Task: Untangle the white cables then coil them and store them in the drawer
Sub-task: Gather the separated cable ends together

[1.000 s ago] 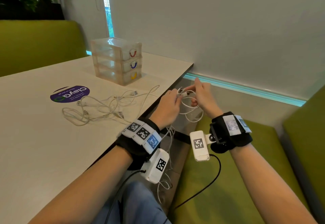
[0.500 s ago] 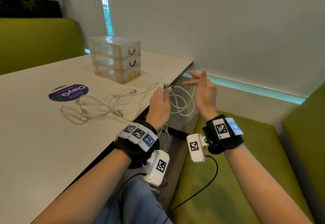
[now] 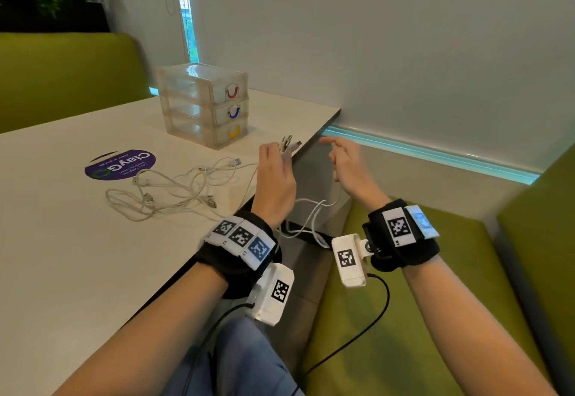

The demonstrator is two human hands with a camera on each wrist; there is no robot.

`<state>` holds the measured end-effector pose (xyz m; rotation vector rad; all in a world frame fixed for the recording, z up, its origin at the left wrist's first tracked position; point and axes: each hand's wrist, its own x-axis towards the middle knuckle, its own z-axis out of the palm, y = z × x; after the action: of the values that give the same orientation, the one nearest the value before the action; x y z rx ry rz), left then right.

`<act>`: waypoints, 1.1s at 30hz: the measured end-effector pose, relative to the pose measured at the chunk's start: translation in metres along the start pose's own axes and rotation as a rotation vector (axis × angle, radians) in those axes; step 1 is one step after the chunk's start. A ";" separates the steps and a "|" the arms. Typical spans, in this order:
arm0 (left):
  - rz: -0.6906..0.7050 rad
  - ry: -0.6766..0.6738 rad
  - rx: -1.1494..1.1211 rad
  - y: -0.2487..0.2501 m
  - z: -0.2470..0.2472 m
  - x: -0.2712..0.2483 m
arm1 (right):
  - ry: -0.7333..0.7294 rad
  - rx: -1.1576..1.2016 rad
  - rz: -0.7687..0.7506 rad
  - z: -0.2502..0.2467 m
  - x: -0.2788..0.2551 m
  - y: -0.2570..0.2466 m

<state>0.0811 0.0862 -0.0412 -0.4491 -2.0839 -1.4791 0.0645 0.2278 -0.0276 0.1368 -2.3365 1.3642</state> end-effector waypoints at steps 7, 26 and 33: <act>-0.036 -0.111 -0.167 0.018 0.008 -0.001 | 0.139 0.203 -0.189 0.022 -0.020 -0.019; -0.112 -0.124 -0.306 0.012 -0.001 0.016 | -0.109 0.221 -0.168 0.019 -0.048 0.017; 0.071 0.055 -0.102 0.020 -0.014 0.024 | -0.171 -0.028 -0.110 0.008 -0.042 0.050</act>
<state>0.0766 0.0789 -0.0085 -0.5099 -1.9370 -1.5432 0.0850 0.2406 -0.0885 0.3818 -2.4461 1.3121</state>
